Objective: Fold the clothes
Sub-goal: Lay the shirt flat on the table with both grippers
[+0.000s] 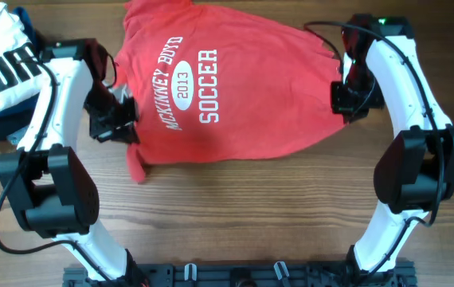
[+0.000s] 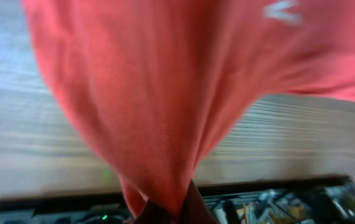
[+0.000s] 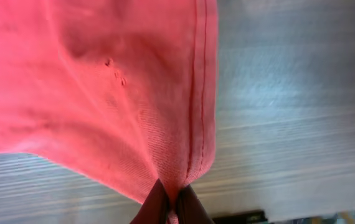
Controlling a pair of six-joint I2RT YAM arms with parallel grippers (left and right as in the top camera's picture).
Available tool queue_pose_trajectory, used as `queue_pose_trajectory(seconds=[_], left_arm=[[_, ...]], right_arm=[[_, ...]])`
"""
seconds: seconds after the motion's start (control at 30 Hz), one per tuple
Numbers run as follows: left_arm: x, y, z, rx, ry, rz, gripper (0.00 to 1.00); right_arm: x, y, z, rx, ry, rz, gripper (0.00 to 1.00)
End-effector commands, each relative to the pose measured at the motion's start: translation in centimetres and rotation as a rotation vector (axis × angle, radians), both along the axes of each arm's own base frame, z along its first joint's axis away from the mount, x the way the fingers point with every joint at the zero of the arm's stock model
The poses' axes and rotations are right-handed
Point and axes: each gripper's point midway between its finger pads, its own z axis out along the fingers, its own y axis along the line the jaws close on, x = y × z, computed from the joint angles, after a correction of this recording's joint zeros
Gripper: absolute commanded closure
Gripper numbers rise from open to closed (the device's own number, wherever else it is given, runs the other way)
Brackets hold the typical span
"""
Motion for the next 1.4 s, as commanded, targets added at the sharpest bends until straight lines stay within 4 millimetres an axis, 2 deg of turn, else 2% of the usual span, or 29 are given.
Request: queue_pose_trajectory(seconds=[0.0, 0.17, 0.33, 0.5, 0.63, 0.77, 0.83, 0.97, 1.1, 1.27, 1.33, 1.37], left_arm=[[-1.4, 3.3, -0.2, 0.223, 0.039, 0.077, 0.96], [-1.6, 4.1, 1.0, 0.243, 0.005, 0.133, 0.96], [-2.8, 4.1, 1.8, 0.244, 0.034, 0.145, 0.96], [-4.6, 4.0, 1.2, 0.252, 0.076, 0.162, 0.96], [-6.1, 4.1, 0.6, 0.277, 0.080, 0.184, 0.96], [-7.5, 4.6, 0.7, 0.324, 0.051, 0.227, 0.96], [-7.8, 5.1, 1.1, 0.367, 0.023, 0.259, 0.96], [-7.7, 5.2, 2.0, 0.367, -0.039, 0.272, 0.96], [-8.1, 5.2, 2.3, 0.371, -0.041, 0.285, 0.96], [-7.8, 5.7, 1.9, 0.389, -0.073, 0.344, 0.96], [-6.8, 6.1, 1.7, 0.391, -0.113, 0.393, 0.96], [-5.8, 6.4, 1.5, 0.389, -0.154, 0.417, 0.96]], right_arm=[[-1.7, -1.1, 0.6, 0.005, -0.015, -0.089, 0.95], [-4.6, -1.9, 0.0, 0.032, 0.000, -0.108, 0.96], [-7.6, -0.6, -0.9, 0.131, -0.010, -0.103, 0.96], [-9.7, 0.4, -1.2, 0.172, -0.058, -0.151, 0.96], [-10.0, 0.3, -0.4, 0.152, -0.133, -0.231, 0.96], [-10.2, -2.2, 0.9, 0.017, -0.219, -0.380, 0.96], [-10.2, -2.5, 1.4, 0.004, -0.247, -0.412, 0.96], [-11.3, -2.3, 0.9, 0.013, -0.194, -0.361, 0.96], [-12.4, -1.4, -0.5, 0.056, -0.146, -0.352, 0.96], [-11.8, -1.1, -0.9, 0.082, -0.174, -0.355, 0.96], [-10.4, -0.8, -1.0, 0.113, -0.223, -0.342, 0.96], [-9.1, -0.4, -0.9, 0.156, -0.270, -0.303, 0.96]])
